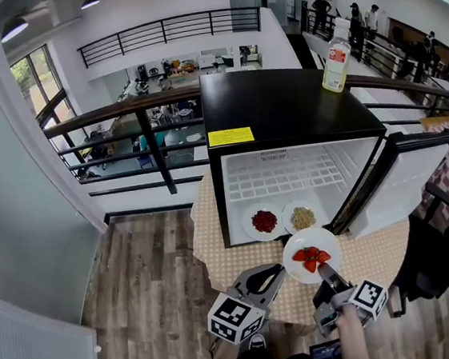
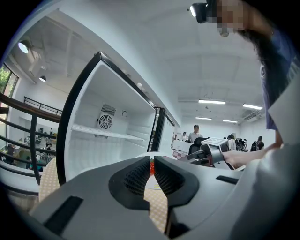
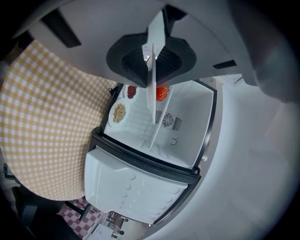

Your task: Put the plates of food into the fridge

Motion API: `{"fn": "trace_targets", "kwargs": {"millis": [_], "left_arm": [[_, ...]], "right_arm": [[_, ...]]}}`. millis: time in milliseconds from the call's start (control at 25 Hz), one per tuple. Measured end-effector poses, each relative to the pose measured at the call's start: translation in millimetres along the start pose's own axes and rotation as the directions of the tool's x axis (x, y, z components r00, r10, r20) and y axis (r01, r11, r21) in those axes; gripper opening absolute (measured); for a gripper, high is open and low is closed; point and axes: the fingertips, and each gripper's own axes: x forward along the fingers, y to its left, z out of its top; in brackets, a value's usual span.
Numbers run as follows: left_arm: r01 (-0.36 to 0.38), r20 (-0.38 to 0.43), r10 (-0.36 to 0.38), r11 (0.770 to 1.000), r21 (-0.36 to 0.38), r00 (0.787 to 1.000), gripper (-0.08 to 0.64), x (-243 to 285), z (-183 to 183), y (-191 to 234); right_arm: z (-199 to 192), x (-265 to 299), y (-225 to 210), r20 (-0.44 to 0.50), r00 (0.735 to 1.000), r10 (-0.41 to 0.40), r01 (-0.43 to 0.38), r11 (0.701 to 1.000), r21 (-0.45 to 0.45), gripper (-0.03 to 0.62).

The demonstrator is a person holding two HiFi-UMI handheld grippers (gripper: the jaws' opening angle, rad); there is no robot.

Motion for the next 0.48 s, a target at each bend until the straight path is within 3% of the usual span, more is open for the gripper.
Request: {"fn": "trace_targets", "kwargs": {"millis": [480], "left_arm": [[-0.03,0.022,0.031,0.999,-0.01,0.999,0.035,-16,7,27]], "right_arm": [[13,17,42,0.025,0.996,0.08,-0.079,0.997,-0.012,0.031]]}}
